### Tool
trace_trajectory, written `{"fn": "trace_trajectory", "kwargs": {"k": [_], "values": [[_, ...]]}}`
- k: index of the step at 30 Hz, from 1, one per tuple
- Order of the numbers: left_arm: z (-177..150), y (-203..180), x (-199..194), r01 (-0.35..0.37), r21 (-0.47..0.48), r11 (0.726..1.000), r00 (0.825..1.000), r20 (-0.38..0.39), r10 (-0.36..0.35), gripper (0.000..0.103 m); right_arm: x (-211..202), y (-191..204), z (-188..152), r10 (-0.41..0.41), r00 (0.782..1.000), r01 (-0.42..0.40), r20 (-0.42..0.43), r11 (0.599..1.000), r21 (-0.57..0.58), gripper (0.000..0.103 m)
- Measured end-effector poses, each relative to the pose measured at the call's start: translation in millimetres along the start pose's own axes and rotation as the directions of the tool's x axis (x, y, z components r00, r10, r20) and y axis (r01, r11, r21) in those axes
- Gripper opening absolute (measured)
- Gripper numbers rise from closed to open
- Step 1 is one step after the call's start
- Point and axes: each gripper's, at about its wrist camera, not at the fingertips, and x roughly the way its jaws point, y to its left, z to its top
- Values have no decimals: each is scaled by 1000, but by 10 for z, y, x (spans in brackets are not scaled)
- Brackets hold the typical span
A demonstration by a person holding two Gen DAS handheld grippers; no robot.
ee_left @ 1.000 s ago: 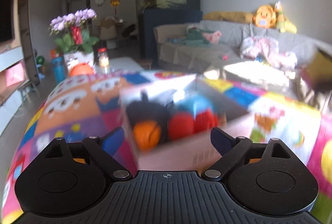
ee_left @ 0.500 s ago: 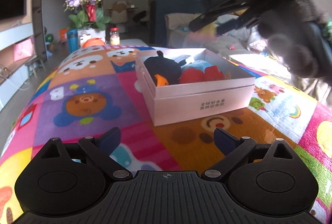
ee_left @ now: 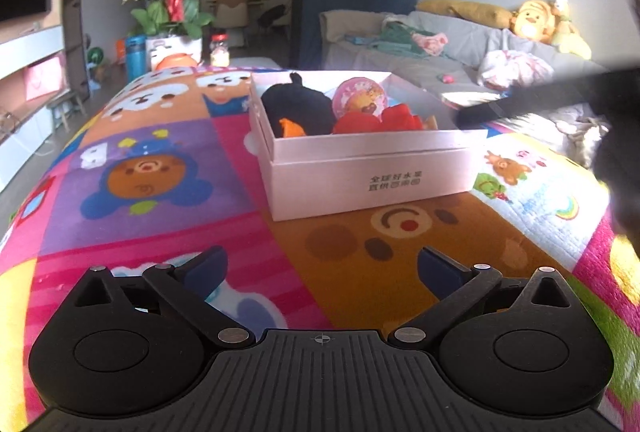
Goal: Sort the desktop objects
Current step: 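Release the yellow figurine into the pink box and withdraw the right tool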
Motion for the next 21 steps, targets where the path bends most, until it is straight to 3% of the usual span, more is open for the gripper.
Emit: {"fn": "trace_trajectory", "kwargs": {"k": [4,8,10,13,15,19,21], "values": [[-41,-118,55,-57,-31,998,998,-2,57,103,-143,10,-376,-48,999,48,-8,999,12,103],[-18,-249,179,-110,-13,994,993,-43,109,103,-70,68,-673,-106,991,102,-80,994,-49,103],[12,-280,264,-132,-24,991,990,-60,131,103,-2,44,-734,-138,984,133,-110,990,-46,103],[32,-349,387,-225,-9,974,970,-91,223,103,115,-26,-748,-164,978,164,-131,986,-13,103],[31,-362,404,-251,-27,968,964,-91,248,103,180,-109,-728,-142,978,148,-151,989,28,103],[15,-366,399,-261,-43,964,962,-90,256,103,253,-209,-736,-123,980,137,-153,987,81,103],[7,-340,394,-249,-62,967,965,-96,242,103,233,-180,-807,-136,985,144,-103,987,76,103]]}}
